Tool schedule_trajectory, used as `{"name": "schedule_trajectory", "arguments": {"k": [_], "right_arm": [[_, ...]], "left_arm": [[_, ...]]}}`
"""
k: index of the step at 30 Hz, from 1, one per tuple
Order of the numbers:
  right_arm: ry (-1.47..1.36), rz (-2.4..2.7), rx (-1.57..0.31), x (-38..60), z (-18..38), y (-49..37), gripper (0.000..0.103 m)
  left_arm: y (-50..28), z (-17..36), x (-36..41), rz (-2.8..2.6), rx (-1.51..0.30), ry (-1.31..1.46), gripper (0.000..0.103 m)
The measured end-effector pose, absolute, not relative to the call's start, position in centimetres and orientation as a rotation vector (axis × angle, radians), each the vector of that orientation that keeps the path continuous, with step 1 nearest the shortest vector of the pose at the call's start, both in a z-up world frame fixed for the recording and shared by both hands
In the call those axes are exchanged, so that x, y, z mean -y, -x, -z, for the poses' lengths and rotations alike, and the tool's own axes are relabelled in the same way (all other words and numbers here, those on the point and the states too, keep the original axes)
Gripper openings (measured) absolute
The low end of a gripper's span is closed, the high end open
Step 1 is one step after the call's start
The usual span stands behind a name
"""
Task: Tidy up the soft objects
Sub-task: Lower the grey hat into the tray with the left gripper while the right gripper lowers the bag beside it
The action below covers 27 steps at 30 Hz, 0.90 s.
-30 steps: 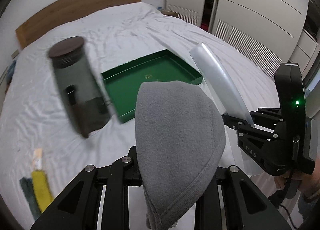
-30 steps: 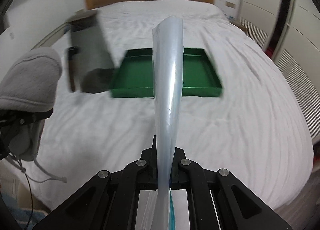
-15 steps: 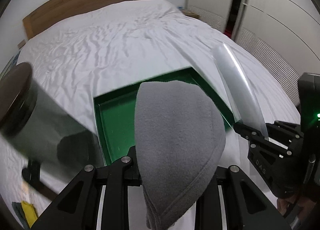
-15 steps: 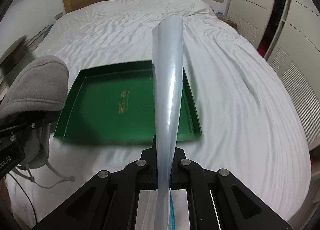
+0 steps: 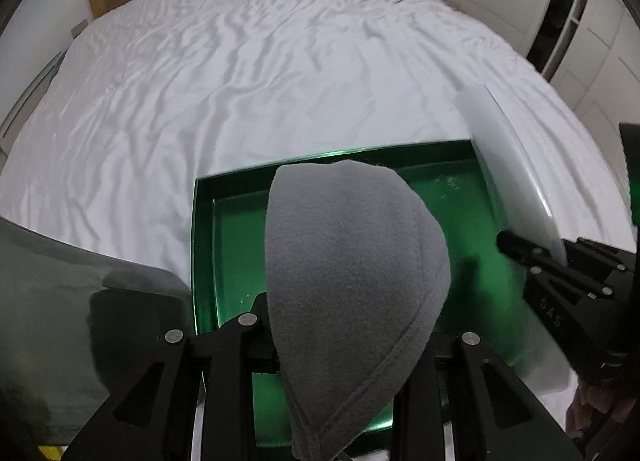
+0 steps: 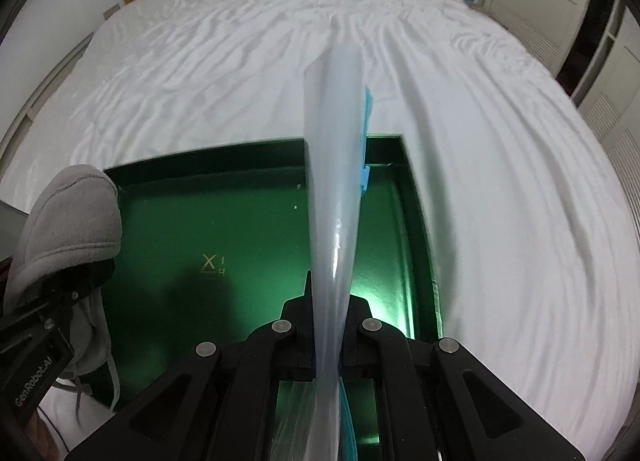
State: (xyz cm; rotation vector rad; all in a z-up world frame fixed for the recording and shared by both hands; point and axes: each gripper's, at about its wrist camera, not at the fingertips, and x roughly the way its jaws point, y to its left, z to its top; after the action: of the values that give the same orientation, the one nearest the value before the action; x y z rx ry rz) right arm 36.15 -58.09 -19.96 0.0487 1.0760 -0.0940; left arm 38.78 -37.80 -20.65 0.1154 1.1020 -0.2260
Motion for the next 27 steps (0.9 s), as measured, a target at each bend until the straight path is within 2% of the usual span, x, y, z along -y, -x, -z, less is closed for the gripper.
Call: {"name": "schedule_trajectory", "arguments": {"k": [7, 18, 27], "right_arm": [[0.009, 0.109, -1.082, 59.0, 22.0, -40.1, 0.005], [-0.006, 0.048, -1.094, 59.0, 23.0, -40.2, 0.005], [0.013, 0.084, -1.109, 59.6, 23.8, -40.4, 0.009]], "left_arm": [[-39.4, 22.0, 37.4, 0.199, -1.123, -0.111, 0.023], [-40.0, 22.8, 37.0, 0.174, -1.139, -0.136, 0.024], [-39.8, 23.3, 37.4, 0.18, -1.14, -0.171, 0.031]]}}
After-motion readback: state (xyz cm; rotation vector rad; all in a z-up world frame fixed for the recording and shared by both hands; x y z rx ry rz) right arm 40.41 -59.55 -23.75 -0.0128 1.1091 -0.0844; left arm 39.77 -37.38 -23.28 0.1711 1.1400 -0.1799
